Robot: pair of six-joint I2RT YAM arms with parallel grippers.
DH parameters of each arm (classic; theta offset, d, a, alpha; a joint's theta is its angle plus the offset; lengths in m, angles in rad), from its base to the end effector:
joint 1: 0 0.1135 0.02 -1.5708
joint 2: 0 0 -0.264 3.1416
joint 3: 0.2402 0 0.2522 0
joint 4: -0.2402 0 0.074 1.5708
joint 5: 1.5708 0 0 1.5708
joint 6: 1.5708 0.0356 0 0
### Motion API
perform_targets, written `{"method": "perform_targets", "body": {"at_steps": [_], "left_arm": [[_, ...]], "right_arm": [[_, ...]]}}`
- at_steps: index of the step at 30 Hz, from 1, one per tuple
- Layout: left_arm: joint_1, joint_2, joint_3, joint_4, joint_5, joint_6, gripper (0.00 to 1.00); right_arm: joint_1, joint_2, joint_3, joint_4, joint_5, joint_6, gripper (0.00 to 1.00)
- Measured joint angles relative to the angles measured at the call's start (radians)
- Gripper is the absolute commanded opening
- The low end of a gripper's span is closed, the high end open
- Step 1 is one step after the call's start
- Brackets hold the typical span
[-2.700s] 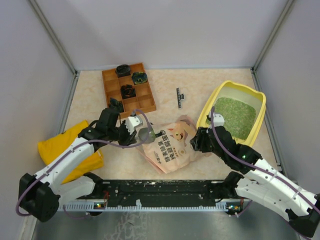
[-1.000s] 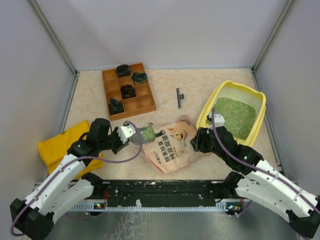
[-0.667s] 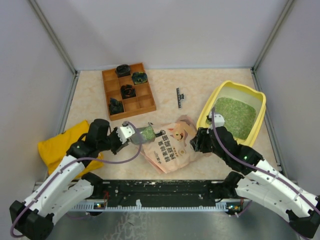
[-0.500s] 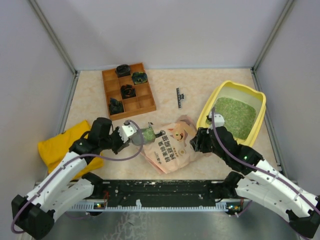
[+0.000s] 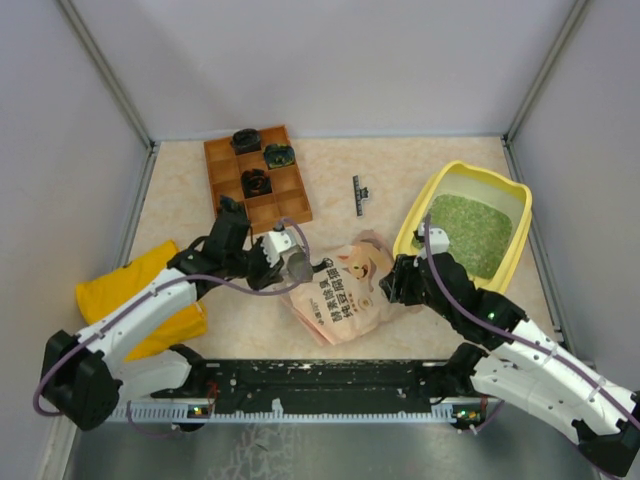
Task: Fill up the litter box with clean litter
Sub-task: 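Scoop the cat litter from the cat litter bag.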
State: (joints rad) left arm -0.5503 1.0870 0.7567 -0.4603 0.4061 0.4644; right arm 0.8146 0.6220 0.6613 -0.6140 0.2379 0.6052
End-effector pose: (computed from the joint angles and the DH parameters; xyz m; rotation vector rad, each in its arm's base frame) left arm 0.1831 -0.1288 0.2487 1.3048 1.9412 -0.5206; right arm 0.1015 0.0954 0.2779 -0.0869 2.1816 0.5747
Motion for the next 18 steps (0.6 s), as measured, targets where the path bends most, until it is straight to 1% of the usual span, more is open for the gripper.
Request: {"method": "perform_targets", "body": {"at_steps": [4,6,11,18], "left_arm": [[-0.079,0.097,0.066,-0.004,-0.042,-0.024,0.00],[-0.100,0.127,0.097,-0.023,-0.071,-0.031,0.00],[-0.106,0.129,0.150,-0.096,-0.122,-0.040,0.00],[-0.111,0.110,0.188,-0.157,-0.125,-0.067,0.00]], "right_arm": [[0.000,0.000,0.000,0.001,-0.002,0.008,0.48],[0.000,0.000,0.000,0.001,-0.003,0.009,0.48],[0.000,-0.005,0.000,0.000,-0.003,0.016,0.48],[0.000,-0.007,0.000,0.001,-0.005,0.026,0.48]]}}
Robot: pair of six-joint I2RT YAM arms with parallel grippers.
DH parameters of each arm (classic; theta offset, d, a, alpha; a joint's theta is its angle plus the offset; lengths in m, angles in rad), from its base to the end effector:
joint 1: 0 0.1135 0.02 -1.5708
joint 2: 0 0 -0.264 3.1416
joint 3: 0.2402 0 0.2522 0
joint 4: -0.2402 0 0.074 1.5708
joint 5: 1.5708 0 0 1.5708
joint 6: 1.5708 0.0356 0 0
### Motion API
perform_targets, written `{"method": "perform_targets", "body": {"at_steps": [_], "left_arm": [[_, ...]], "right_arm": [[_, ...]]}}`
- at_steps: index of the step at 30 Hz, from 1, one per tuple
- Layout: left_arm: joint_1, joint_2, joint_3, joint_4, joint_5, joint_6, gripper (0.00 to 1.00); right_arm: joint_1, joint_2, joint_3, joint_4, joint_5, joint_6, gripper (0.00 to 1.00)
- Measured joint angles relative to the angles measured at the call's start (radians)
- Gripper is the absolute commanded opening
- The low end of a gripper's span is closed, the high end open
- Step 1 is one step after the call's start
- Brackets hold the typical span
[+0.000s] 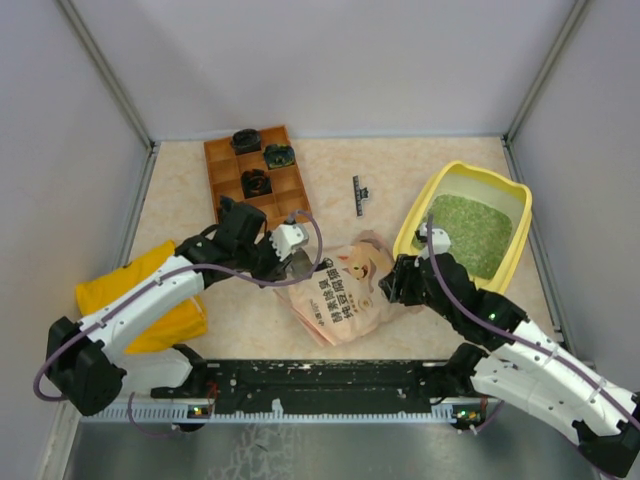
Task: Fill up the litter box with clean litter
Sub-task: 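Scoop the cat litter from the cat litter bag.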
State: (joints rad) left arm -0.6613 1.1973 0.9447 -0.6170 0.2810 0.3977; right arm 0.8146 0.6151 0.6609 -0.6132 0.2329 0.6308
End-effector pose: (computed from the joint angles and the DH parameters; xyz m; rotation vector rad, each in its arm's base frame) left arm 0.1878 -0.1587 0.2735 1.3438 2.0457 -0.4602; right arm 0.1006 0.0947 0.2786 -0.0607 2.1807 0.5988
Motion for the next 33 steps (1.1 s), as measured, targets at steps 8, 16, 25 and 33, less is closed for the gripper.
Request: {"method": "perform_targets", "body": {"at_steps": [8,16,25,33], "left_arm": [[0.002,-0.053,-0.063,0.029,-0.008,0.005,0.00],[0.101,-0.256,-0.237,0.094,0.031,0.027,0.01],[0.191,-0.328,-0.295,0.101,0.089,0.077,0.01],[0.230,-0.369,-0.335,0.108,0.109,0.111,0.00]], "right_arm": [[0.000,-0.002,0.000,0.000,-0.011,0.010,0.48],[0.000,-0.037,0.000,-0.002,-0.011,0.019,0.48],[0.000,-0.040,0.000,-0.003,-0.011,0.020,0.48],[0.000,-0.038,0.000,-0.003,-0.011,0.020,0.48]]}}
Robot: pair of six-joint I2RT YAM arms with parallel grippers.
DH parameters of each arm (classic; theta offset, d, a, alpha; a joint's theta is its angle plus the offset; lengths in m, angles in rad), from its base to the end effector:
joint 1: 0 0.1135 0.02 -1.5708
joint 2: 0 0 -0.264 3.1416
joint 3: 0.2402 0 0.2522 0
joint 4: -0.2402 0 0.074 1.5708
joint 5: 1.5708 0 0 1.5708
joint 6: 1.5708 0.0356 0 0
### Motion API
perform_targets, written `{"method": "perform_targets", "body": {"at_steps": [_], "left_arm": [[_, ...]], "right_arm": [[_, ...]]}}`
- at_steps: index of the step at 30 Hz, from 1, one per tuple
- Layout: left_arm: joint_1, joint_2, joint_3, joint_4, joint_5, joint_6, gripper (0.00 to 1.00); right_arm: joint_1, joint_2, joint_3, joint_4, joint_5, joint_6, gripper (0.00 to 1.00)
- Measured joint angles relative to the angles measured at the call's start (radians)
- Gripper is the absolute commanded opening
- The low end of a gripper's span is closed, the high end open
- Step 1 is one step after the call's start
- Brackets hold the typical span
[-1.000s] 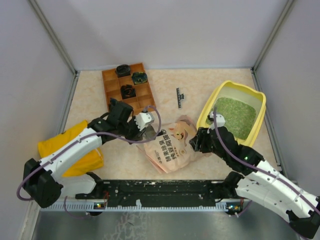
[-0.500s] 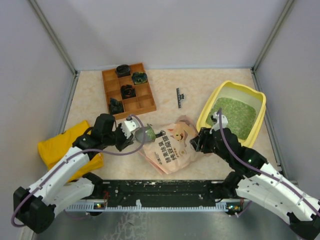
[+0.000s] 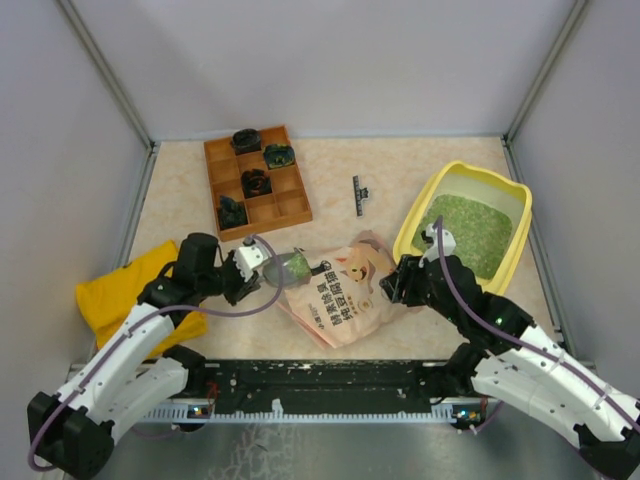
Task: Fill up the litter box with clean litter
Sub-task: 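Scoop the cat litter from the cat litter bag.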
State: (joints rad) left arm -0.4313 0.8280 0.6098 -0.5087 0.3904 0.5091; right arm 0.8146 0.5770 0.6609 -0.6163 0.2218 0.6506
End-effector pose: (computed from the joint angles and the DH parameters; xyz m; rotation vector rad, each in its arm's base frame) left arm 0.1519 -0.0848 0.2424 1.2003 1.9199 -0.4062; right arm 0.0959 0.0903 0.2826 -0.0398 2.1561 0.6444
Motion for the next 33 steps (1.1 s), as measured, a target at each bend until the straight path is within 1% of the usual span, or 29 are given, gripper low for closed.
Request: {"method": "perform_targets", "body": {"at_steps": [26,33], "left_arm": [[0.028,-0.101,-0.007,-0.072,0.006,0.070,0.01],[0.028,-0.117,-0.003,-0.118,0.006,0.095,0.01]], "right_arm": [[0.000,0.008,0.000,0.002,-0.003,-0.041,0.48],[0.000,0.008,0.000,0.002,-0.003,-0.055,0.48]]}}
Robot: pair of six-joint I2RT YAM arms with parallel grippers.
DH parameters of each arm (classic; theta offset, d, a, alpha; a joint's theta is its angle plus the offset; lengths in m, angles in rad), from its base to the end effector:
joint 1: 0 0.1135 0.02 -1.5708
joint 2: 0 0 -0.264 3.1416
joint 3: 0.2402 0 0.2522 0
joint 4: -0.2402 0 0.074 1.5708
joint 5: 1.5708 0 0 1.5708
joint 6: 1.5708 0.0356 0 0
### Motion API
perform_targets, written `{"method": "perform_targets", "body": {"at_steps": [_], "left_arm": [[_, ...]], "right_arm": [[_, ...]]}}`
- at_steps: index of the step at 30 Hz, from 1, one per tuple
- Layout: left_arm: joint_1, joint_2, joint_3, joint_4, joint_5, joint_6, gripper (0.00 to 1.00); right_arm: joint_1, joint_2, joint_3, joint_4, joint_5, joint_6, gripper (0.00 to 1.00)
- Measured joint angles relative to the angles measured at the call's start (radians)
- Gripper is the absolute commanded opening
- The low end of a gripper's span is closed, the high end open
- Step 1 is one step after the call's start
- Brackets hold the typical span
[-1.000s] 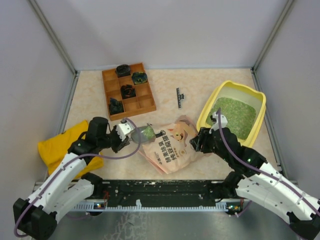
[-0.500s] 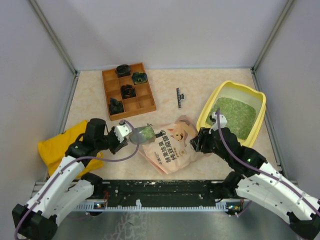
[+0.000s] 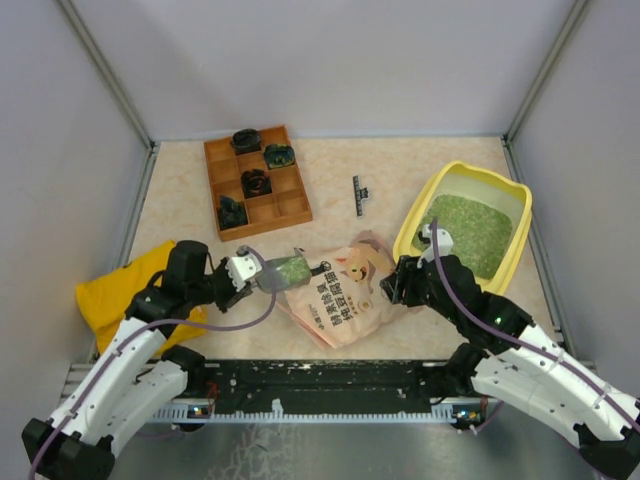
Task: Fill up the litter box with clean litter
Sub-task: 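Scoop the cat litter from the cat litter bag.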
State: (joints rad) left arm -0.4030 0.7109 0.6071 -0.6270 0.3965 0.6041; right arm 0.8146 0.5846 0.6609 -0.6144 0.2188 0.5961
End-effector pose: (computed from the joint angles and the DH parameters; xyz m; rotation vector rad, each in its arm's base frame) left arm 0.1320 -0.0712 0.2487 1.2615 1.8718 -0.3486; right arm 0.0968 0.0914 0.2820 -0.1012 2.1535 0.6120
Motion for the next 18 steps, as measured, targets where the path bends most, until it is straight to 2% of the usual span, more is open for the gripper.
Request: {"method": "perform_targets", "body": {"at_steps": [18], "left_arm": [[0.000,-0.051,0.000,-0.014,0.000,0.003,0.01]], "right_arm": [[0.000,-0.008,0.000,0.000,-0.004,-0.010,0.48]]}}
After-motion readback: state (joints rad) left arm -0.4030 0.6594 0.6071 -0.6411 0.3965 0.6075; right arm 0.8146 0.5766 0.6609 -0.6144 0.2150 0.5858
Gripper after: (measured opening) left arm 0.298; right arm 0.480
